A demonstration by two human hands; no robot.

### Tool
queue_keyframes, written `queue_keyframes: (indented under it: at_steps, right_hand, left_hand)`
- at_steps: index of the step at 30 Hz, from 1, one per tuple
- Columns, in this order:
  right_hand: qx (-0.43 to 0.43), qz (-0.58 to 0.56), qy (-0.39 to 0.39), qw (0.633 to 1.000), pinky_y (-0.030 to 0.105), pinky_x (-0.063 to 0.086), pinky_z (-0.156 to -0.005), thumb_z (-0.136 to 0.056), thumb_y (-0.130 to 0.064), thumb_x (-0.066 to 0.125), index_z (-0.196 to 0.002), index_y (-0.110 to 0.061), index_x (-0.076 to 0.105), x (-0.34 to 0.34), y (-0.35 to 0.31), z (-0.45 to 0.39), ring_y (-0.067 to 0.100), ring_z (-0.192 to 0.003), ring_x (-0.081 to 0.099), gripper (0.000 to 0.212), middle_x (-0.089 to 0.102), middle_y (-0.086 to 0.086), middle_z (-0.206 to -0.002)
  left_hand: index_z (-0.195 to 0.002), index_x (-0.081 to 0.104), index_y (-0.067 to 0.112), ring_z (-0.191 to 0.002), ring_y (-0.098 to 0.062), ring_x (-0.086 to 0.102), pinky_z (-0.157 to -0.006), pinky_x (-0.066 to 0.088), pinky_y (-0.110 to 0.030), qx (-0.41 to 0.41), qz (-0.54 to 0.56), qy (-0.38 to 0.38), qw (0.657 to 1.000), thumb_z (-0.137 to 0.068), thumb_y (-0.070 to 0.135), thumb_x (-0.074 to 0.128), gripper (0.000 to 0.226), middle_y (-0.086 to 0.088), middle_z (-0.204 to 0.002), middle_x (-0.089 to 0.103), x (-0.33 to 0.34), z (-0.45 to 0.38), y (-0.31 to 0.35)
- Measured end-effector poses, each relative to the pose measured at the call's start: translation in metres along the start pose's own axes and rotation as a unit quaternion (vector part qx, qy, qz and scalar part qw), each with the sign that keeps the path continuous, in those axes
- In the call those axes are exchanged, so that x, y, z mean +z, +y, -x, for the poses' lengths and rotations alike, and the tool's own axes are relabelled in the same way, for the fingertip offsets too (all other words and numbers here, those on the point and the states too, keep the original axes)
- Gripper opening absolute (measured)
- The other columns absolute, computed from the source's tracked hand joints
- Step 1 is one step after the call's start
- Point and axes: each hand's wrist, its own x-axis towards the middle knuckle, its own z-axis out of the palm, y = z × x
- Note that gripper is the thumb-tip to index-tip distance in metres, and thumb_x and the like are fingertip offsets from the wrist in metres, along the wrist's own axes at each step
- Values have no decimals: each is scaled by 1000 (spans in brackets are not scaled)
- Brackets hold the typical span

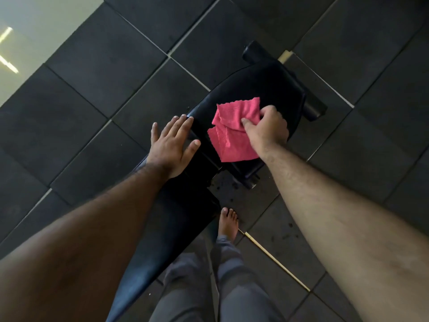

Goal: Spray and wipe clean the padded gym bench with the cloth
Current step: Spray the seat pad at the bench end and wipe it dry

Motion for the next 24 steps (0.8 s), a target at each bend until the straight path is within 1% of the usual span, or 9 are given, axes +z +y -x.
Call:
queue_keyframes:
  at_steps: [3, 6, 10, 12, 15, 18, 20, 22, 24]
  right_hand:
    - [24, -56, -59, 996, 39, 60, -90, -87, -45, 82, -102, -24, 69, 2, -9, 2, 28, -114, 66, 29, 70, 2, -116]
    - [-37, -102, -73, 991, 23, 51, -72, -96, -37, 76, -102, -23, 64, 6, -15, 17, 19, -101, 69, 19, 66, -10, -99]
    - [-135, -165, -121, 969, 18, 48, -73, -98, -38, 73, -103, -27, 57, 8, -32, 56, -6, -82, 64, 20, 66, -18, -90]
    - [-149, -203, -162, 954, 18, 50, -73, -94, -37, 78, -102, -29, 55, 8, -46, 80, -4, -84, 66, 25, 69, -15, -95]
    - [-133, -253, -277, 917, 25, 60, -74, -87, -25, 88, -101, -25, 65, 20, -75, 124, 9, -85, 75, 27, 77, -5, -99]
    - [-125, -251, -400, 872, 28, 62, -73, -87, -2, 84, -113, -13, 70, 44, -103, 174, 12, -83, 78, 31, 80, 7, -100]
    - [-154, -201, -438, 863, 34, 64, -84, -89, 4, 78, -126, -8, 67, 61, -119, 210, 20, -95, 78, 41, 79, 12, -111]
    - [-205, -146, -444, 860, 36, 63, -91, -90, 4, 75, -130, -9, 66, 79, -134, 245, 22, -102, 77, 42, 78, 11, -114]
    - [-254, -110, -447, 851, 29, 63, -80, -91, 5, 72, -123, -15, 70, 95, -146, 280, 11, -94, 76, 38, 77, 4, -109]
  left_hand:
    - [-172, 32, 22, -169, -24, 17, -134, -2, -64, -16, 21, 30, 999, -106, 68, 23, 81, -2, -179, 32, -6, 11, 9]
    - [-169, 38, 21, -168, -24, 22, -135, 0, -62, -35, 53, 70, 996, -109, 66, 25, 76, -2, -176, 39, -13, 31, 14]
    - [-163, 49, 20, -164, -25, 31, -135, 9, -61, -92, 115, 132, 980, -108, 62, 28, 72, -2, -170, 48, -20, 73, 13]
    - [-158, 55, 18, -160, -27, 38, -133, 18, -58, -136, 152, 167, 965, -107, 61, 31, 71, -4, -166, 52, -23, 98, 8]
    - [-150, 62, 9, -148, -34, 52, -124, 37, -57, -192, 215, 234, 929, -107, 54, 39, 67, -12, -156, 61, -23, 143, -7]
    - [-146, 65, 5, -139, -31, 60, -117, 47, -54, -248, 270, 295, 882, -108, 50, 46, 61, -13, -147, 68, -17, 195, -23]
    - [-142, 67, 6, -132, -29, 66, -113, 52, -54, -283, 287, 341, 849, -109, 46, 53, 54, -10, -140, 72, -10, 235, -36]
    - [-139, 69, 8, -125, -26, 70, -109, 56, -52, -322, 315, 388, 804, -108, 39, 62, 45, -8, -133, 75, 1, 278, -47]
    - [-136, 69, 13, -114, -19, 74, -103, 59, -45, -369, 355, 411, 754, -105, 36, 68, 39, -4, -122, 76, 13, 322, -52]
